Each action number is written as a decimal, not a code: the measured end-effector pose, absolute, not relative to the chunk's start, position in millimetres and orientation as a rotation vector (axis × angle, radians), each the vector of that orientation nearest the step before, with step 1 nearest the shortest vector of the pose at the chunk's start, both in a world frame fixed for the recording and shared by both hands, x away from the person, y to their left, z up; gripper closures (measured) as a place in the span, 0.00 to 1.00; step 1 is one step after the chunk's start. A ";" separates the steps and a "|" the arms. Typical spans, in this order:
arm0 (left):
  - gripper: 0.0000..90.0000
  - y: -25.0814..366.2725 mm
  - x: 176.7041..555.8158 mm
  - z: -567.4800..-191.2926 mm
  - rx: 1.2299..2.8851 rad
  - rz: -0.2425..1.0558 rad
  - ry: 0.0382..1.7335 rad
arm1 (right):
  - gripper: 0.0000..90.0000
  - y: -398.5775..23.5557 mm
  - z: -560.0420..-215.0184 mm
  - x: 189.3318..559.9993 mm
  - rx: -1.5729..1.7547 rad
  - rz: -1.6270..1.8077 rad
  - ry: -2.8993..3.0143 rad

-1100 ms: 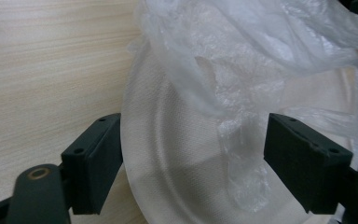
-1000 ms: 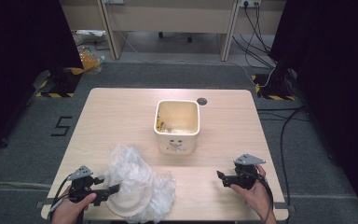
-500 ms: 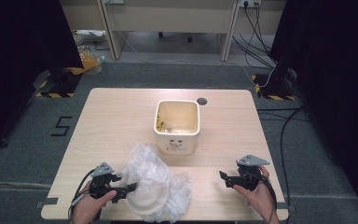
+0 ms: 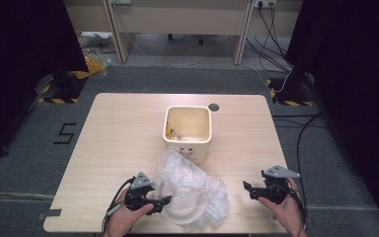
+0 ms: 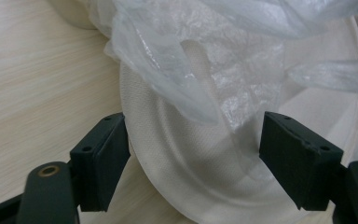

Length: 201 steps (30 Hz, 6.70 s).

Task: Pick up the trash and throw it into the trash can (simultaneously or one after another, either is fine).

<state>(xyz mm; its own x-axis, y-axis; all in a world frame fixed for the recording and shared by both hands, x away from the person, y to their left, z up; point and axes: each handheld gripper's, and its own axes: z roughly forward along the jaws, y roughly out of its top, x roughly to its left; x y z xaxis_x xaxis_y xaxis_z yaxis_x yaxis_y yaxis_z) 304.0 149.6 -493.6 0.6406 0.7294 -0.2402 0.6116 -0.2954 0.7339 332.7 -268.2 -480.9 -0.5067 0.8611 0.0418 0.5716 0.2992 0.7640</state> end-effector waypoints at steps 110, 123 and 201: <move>0.22 60.0 341.9 -470.3 2.090 0.142 0.848 | 0.40 -351.8 -482.1 276.1 1.419 1.079 2.048; 0.21 157.4 337.4 -498.4 2.045 0.275 1.045 | 0.33 -358.4 -452.0 278.5 1.428 1.064 1.996; 0.14 208.8 331.1 -523.5 2.067 0.459 1.106 | 1.00 -261.6 -345.4 397.7 1.022 1.238 2.316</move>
<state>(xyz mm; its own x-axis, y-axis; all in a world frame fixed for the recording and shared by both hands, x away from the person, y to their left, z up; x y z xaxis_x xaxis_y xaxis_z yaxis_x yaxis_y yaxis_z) 331.1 208.8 -523.5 0.5655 0.8242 -0.0287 0.5613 -0.3592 0.7456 397.7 -261.6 -345.4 -0.6919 0.7204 0.0488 0.4407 0.3678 0.8189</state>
